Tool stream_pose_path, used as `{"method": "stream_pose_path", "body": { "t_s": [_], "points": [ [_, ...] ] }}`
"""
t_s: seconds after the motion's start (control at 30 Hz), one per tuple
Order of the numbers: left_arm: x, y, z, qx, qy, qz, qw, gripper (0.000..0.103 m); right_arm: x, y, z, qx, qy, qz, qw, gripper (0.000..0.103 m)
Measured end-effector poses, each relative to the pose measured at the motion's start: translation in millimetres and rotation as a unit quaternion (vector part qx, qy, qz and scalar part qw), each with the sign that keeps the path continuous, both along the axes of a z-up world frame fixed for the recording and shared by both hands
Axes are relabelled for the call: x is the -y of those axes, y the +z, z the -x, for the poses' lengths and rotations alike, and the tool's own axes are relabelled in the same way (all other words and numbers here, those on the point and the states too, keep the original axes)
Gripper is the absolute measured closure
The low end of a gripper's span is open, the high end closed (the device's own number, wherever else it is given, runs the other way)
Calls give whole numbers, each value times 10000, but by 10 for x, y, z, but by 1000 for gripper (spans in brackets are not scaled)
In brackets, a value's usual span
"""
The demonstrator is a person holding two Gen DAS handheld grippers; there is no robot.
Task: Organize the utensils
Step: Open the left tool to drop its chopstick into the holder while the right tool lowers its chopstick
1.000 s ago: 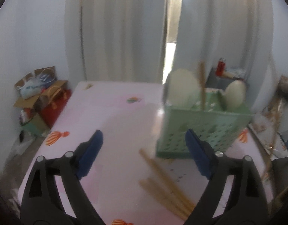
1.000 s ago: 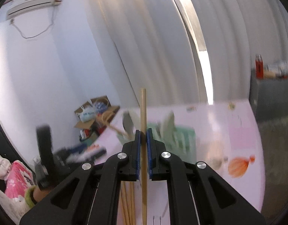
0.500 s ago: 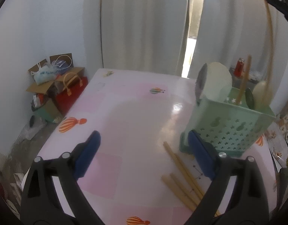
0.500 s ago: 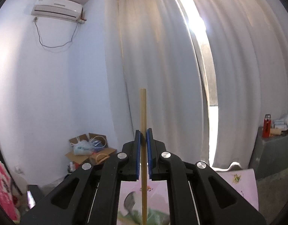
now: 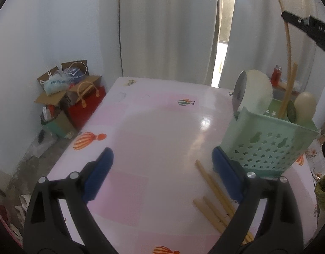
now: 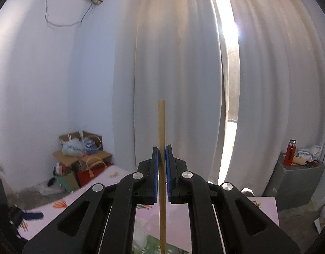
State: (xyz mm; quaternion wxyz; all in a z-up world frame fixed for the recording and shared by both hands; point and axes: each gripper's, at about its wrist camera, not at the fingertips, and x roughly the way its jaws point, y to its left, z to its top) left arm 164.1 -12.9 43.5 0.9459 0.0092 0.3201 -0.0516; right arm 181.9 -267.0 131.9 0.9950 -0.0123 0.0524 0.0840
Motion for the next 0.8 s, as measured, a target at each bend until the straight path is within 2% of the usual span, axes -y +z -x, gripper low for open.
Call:
{"method": "stream_pose_path", "body": {
  "t_s": [0.2,0.23,0.27,0.33,0.53,0.8],
  "points": [
    [31,39,50,135,0,-186,9997,13,73,-234,-37,-463,-270,227,9983,95],
    [31,41,51,137,-6,-192,9997,13,111,-256,-23,-524,-326,205,9979,91],
    [35,45,53,145,-12,-201,9997,13,152,-273,-2,-559,-383,169,9976,80],
    [45,49,62,165,-11,-230,9996,13,219,-278,38,-527,-448,96,9976,66],
    [82,57,100,184,-12,-312,9993,13,316,-261,213,-363,-589,-1,9976,60],
    [92,64,108,178,2,-374,9991,13,447,-267,482,-373,-709,-183,9966,59]
  ]
}}
